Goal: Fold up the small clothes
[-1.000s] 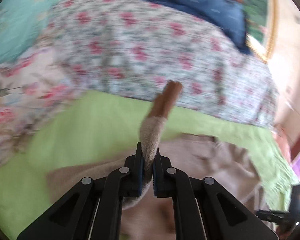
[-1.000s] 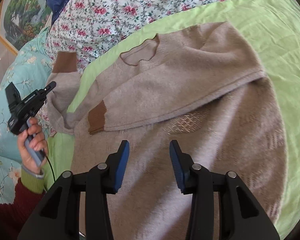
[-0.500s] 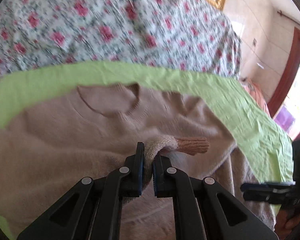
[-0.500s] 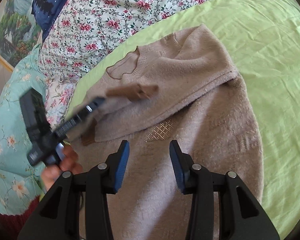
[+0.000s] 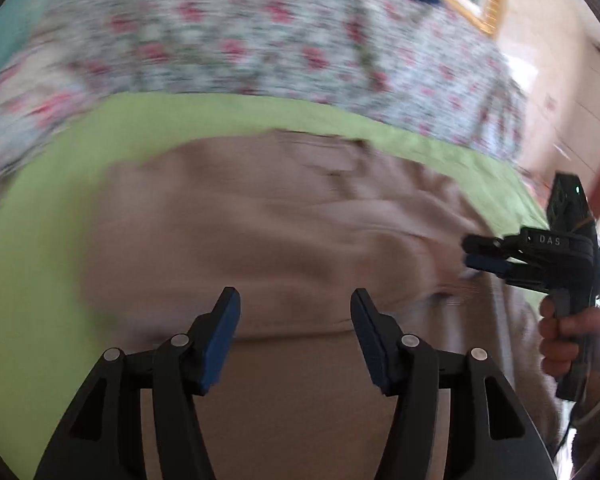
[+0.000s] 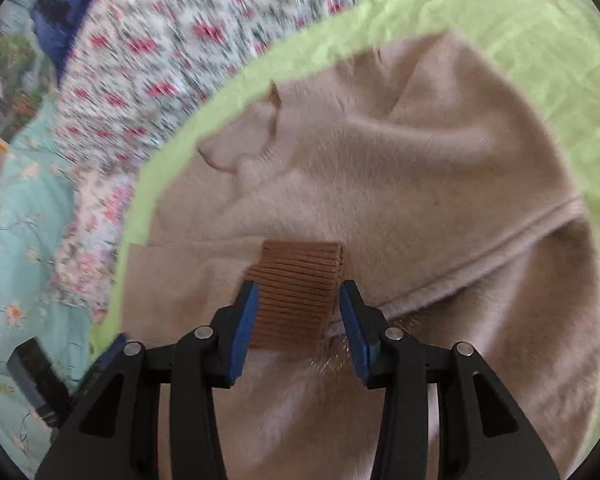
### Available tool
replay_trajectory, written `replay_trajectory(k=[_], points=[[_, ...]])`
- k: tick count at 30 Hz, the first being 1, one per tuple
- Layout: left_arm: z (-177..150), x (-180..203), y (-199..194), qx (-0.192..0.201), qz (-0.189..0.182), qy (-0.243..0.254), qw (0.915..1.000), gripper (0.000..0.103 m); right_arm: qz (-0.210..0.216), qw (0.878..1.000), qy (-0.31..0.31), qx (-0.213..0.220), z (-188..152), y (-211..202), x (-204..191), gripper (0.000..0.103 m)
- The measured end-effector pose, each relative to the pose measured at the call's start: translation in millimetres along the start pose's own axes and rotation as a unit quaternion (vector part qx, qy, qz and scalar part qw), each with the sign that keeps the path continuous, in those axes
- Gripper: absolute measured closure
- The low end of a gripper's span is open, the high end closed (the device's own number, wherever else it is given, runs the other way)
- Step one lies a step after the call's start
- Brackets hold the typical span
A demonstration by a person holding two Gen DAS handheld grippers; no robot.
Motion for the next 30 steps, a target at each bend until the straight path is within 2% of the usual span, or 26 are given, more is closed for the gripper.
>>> replay_trajectory(k=[1, 3, 4, 5, 6, 10, 12, 14, 17, 20, 22, 26, 30], points=[[-2, -18, -5, 0.002, 0.021, -0.014, 0.9997, 0.045, -0.001, 1.000, 0.000, -0.017, -3, 13, -3, 0.059], [-10, -56, -8, -0.007, 0.048, -0.046, 0.9978, 0.045, 0.002, 1.000, -0.002, -0.023, -6, 23, -6, 0.059], [-13, -70, -6, -0.017, 0.057, -0.060, 0.9964, 0.045, 0.006, 1.000, -0.016, -0.021, -4, 26, -13, 0.077], [-18, -82, -4, -0.027, 0.065, -0.074, 0.9948, 0.045, 0.014, 0.999, -0.023, -0.020, -2, 26, -19, 0.089], [-21, -90, -1, -0.034, 0.065, -0.084, 0.9937, 0.046, 0.031, 0.999, -0.029, -0.011, 4, 21, -29, 0.091], [-23, -97, 9, -0.046, 0.057, -0.082, 0.9939, 0.046, 0.061, 0.994, -0.060, 0.062, 41, -30, -58, 0.092], [-17, -100, 17, -0.047, 0.075, -0.071, 0.9935, 0.046, 0.072, 0.990, -0.064, 0.102, 59, -63, -62, 0.092], [-8, -110, 25, -0.051, 0.110, -0.068, 0.9903, 0.046, 0.051, 0.989, -0.065, 0.126, 69, -82, -49, 0.092], [2, -127, 33, -0.046, 0.144, -0.091, 0.9843, 0.048, 0.007, 0.993, -0.044, 0.111, 62, -72, -8, 0.092], [0, -136, 35, -0.047, 0.132, -0.126, 0.9821, 0.048, -0.025, 0.996, -0.026, 0.079, 45, -44, 24, 0.092], [-3, -133, 32, -0.043, 0.137, -0.119, 0.9824, 0.048, -0.040, 0.996, -0.030, 0.073, 42, -37, 34, 0.092], [-8, -121, 29, -0.047, 0.141, -0.083, 0.9854, 0.052, -0.045, 0.993, -0.028, 0.105, 57, -53, 40, 0.092], [-8, -131, 33, -0.050, 0.128, -0.126, 0.9826, 0.052, -0.082, 0.992, -0.058, 0.072, 48, -33, 44, 0.092]])
Point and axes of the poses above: each gripper's, at about its wrist camera, not at the fingertips, and y roughly the way its jaws point, x to its right, z to its top, the point moved 10 cm from there along y, roughly the way its jaws point, and after that the axes turned 2 degrees about -z, right-handed, at the moved point
